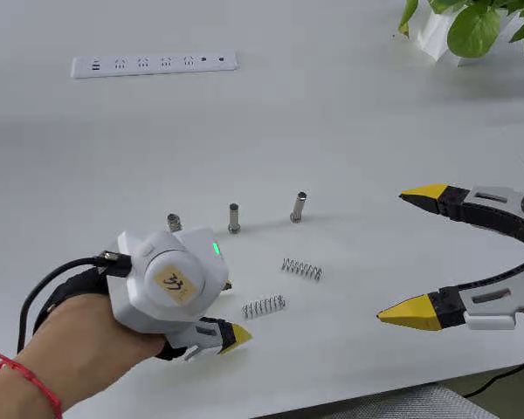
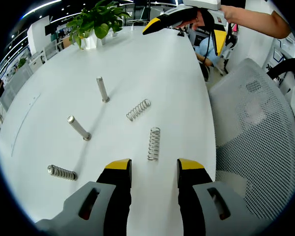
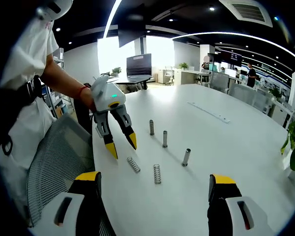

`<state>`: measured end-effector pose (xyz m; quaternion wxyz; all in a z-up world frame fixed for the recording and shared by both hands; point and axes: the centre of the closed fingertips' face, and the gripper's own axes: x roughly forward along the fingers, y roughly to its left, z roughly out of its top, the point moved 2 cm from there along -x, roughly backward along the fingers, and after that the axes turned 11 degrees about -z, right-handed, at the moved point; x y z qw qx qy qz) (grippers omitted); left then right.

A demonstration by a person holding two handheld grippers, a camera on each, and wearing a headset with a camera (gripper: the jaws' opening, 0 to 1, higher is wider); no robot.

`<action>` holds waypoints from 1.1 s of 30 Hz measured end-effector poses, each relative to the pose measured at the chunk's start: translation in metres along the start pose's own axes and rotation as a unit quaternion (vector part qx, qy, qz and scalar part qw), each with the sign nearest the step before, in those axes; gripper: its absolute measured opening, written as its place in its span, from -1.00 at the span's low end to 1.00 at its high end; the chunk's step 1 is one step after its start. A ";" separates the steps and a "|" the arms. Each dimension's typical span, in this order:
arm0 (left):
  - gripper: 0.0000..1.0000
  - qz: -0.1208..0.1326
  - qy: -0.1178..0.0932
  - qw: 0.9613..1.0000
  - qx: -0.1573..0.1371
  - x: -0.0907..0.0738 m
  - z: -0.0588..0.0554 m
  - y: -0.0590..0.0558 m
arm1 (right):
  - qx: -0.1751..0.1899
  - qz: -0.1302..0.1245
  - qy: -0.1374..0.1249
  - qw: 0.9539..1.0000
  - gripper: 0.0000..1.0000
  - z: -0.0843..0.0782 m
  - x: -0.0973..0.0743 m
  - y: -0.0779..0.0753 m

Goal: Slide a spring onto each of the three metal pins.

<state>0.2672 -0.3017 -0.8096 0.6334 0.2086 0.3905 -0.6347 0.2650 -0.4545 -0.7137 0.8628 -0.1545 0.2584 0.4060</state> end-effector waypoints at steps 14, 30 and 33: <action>-0.65 -0.002 0.045 0.999 0.004 0.021 -0.001 0.008 | 0.010 -0.008 0.001 1.000 0.75 -0.005 -0.003 -0.001; -0.85 0.003 0.071 0.997 0.023 0.022 -0.001 0.010 | 0.015 -0.013 0.002 1.000 0.71 -0.008 -0.003 -0.001; -0.85 0.003 0.075 0.997 0.023 0.022 -0.001 0.010 | 0.016 -0.013 0.001 1.000 0.71 -0.009 -0.003 -0.001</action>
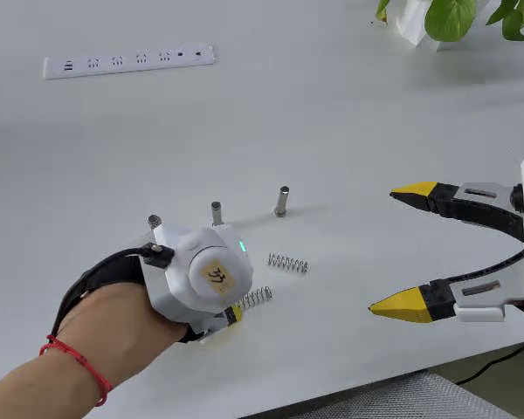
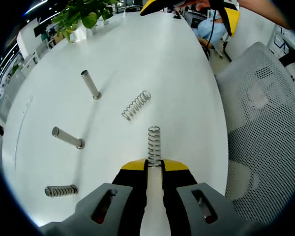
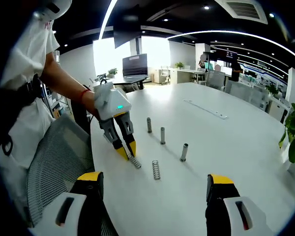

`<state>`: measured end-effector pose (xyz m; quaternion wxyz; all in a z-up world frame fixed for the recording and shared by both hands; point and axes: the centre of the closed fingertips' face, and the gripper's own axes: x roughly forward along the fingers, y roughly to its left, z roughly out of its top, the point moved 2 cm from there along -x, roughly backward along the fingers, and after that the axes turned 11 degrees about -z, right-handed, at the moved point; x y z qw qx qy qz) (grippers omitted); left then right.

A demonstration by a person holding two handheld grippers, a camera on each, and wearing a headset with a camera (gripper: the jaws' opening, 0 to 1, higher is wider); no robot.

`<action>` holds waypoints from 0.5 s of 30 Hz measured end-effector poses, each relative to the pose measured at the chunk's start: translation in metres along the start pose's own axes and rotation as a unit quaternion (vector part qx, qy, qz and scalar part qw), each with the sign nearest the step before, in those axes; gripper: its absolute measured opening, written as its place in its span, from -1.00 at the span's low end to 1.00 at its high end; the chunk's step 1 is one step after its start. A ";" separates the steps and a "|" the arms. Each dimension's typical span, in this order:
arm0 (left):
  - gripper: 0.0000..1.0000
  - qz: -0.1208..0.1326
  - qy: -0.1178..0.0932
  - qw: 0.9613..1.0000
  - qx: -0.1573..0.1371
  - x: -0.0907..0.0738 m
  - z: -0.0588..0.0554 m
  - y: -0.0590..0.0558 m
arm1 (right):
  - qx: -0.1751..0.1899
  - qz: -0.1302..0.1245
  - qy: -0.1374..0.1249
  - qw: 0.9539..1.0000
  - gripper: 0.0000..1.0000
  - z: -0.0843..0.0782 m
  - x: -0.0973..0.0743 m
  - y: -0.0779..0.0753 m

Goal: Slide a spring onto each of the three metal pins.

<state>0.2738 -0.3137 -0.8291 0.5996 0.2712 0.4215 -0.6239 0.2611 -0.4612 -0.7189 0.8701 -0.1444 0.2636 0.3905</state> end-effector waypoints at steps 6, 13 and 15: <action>-0.86 0.000 -0.005 1.000 -0.010 0.000 0.000 0.000 | 0.001 0.002 0.001 1.000 0.68 -0.001 0.001 0.002; -0.87 -0.001 -0.015 1.000 -0.014 0.000 -0.001 -0.001 | 0.004 0.005 -0.001 1.000 0.67 -0.001 0.002 0.005; -0.87 -0.003 -0.019 1.000 -0.015 0.000 0.000 -0.002 | 0.004 0.005 0.000 1.000 0.67 -0.001 0.002 0.005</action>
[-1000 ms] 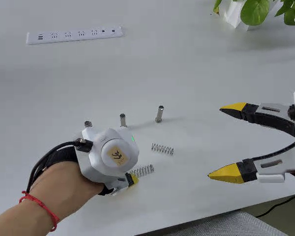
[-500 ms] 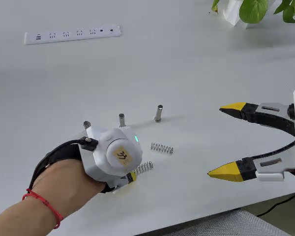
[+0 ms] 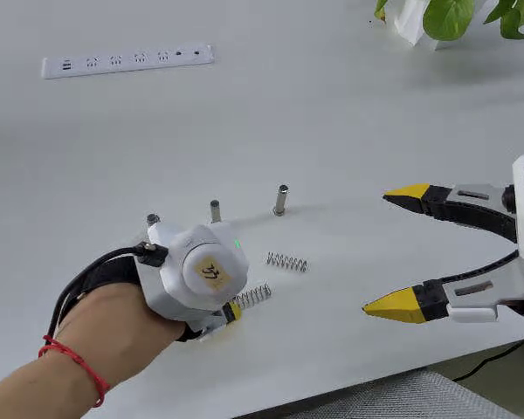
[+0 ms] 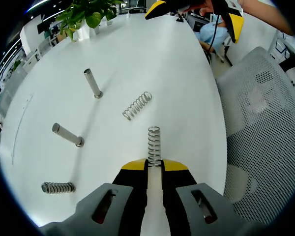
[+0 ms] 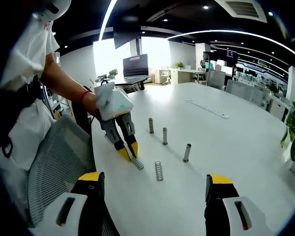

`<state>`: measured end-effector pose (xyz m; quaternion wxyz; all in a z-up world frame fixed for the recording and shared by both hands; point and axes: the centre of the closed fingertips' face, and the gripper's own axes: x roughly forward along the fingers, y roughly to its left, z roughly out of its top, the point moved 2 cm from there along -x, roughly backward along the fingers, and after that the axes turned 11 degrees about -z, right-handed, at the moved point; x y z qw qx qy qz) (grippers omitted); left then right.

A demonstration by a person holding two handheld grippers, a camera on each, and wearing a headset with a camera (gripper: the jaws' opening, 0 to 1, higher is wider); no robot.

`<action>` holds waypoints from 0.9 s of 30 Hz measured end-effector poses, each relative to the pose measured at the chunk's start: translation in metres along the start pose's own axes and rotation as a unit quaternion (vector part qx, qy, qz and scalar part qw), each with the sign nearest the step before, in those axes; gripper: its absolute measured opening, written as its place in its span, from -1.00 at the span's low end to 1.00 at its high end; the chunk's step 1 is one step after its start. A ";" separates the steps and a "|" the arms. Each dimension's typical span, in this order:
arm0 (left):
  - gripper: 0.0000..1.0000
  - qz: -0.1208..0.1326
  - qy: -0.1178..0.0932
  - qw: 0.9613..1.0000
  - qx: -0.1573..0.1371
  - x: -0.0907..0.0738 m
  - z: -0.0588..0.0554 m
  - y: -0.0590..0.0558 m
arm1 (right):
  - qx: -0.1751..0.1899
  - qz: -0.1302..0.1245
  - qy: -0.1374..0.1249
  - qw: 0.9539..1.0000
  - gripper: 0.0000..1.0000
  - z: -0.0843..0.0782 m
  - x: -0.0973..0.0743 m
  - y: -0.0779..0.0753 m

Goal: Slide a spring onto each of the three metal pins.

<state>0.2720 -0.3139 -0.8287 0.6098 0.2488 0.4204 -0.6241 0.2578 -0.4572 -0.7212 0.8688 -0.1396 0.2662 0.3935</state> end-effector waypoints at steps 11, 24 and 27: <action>-0.87 -0.002 -0.018 1.000 -0.002 -0.007 0.003 -0.001 | 0.001 0.009 0.002 1.000 0.66 0.001 0.003 0.005; -0.87 0.007 -0.084 0.996 -0.017 -0.043 0.014 -0.008 | -0.011 0.023 -0.008 1.000 0.63 0.023 0.009 0.011; -0.87 0.009 -0.102 0.994 -0.021 -0.054 0.017 -0.011 | -0.012 0.030 -0.015 0.999 0.61 0.032 0.011 0.016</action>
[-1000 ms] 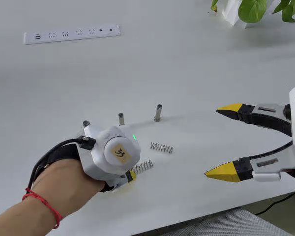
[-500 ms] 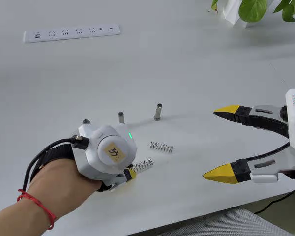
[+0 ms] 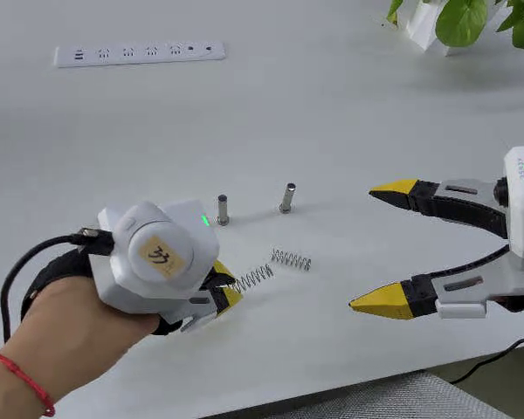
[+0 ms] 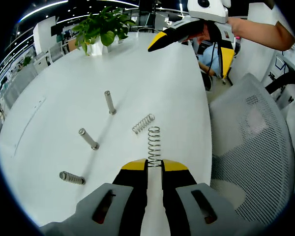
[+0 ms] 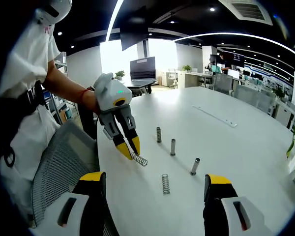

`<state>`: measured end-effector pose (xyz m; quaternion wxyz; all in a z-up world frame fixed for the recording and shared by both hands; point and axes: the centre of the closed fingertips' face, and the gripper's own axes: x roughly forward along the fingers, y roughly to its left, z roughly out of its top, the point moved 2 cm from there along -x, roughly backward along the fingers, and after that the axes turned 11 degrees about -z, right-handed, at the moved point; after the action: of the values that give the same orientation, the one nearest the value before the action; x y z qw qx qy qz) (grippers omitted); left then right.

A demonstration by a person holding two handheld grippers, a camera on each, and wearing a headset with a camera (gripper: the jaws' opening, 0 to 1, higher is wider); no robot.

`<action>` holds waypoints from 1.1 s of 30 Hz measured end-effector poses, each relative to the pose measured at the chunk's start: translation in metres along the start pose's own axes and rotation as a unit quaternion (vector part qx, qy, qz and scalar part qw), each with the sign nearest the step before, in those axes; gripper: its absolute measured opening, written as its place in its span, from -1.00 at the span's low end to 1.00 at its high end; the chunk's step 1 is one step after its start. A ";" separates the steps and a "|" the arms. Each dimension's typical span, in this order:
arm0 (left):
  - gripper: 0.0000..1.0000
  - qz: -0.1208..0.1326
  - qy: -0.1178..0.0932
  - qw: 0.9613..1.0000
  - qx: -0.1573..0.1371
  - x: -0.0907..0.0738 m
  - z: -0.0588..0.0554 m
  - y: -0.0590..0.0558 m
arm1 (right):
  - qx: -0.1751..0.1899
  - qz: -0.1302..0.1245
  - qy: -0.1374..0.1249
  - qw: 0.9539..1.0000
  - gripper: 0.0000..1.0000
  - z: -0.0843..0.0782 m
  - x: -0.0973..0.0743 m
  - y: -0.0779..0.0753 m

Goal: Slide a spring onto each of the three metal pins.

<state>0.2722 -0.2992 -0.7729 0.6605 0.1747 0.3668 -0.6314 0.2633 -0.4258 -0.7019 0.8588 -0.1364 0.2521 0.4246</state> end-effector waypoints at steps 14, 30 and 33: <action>-0.87 0.017 -0.091 0.996 -0.011 -0.048 0.026 -0.012 | 0.023 0.039 -0.040 0.998 0.30 0.043 0.021 0.021; -0.87 0.026 -0.180 0.983 -0.034 -0.080 0.051 -0.018 | 0.196 0.062 -0.125 0.971 -0.36 0.087 0.040 0.040; -0.87 0.026 -0.188 0.981 -0.038 -0.082 0.054 -0.018 | 0.228 0.063 -0.137 0.962 -0.45 0.091 0.041 0.039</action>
<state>0.2745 -0.2817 -0.6745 0.7399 0.0367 0.2548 -0.6215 0.2822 -0.3347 -0.6495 0.8651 0.1387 0.2303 0.4235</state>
